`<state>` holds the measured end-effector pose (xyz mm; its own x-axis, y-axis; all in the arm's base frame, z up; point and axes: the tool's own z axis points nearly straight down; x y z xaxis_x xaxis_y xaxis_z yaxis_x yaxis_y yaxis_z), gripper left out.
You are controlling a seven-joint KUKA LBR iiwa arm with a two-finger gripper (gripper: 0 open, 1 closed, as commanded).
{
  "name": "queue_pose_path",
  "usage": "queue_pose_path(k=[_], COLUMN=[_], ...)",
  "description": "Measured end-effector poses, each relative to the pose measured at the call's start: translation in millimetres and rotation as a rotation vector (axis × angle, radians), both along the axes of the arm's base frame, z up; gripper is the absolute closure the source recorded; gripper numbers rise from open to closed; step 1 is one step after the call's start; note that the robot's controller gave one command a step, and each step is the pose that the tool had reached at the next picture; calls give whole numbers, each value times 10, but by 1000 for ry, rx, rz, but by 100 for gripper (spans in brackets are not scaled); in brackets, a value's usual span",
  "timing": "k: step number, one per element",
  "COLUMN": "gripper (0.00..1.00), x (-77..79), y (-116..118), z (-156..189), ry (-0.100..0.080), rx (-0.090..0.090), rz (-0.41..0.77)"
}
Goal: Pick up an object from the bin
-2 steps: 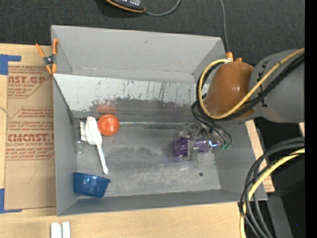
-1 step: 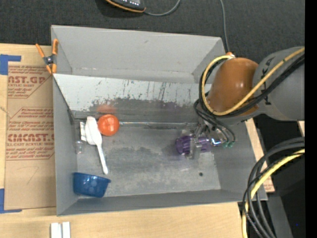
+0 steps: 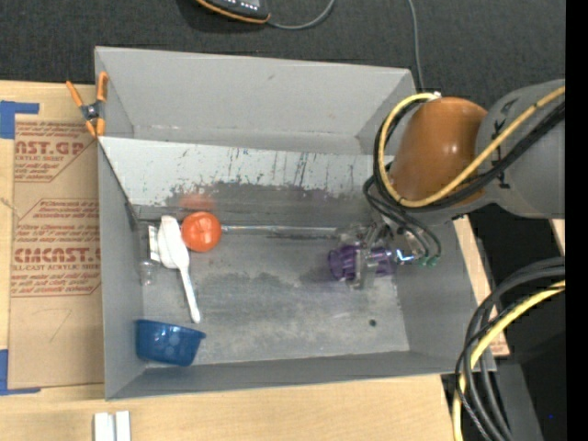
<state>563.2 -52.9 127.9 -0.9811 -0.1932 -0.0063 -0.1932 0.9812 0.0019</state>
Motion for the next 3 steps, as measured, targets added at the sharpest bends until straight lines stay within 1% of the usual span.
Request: queue_pose_path(k=[1, 2, 3], gripper=[100, 100, 100], x=[56, -8, -9], y=[20, -249, -166], z=[149, 570, 1313], ry=[-3, -3, -3], rx=[1, 2, 1], rz=[4, -49, -16])
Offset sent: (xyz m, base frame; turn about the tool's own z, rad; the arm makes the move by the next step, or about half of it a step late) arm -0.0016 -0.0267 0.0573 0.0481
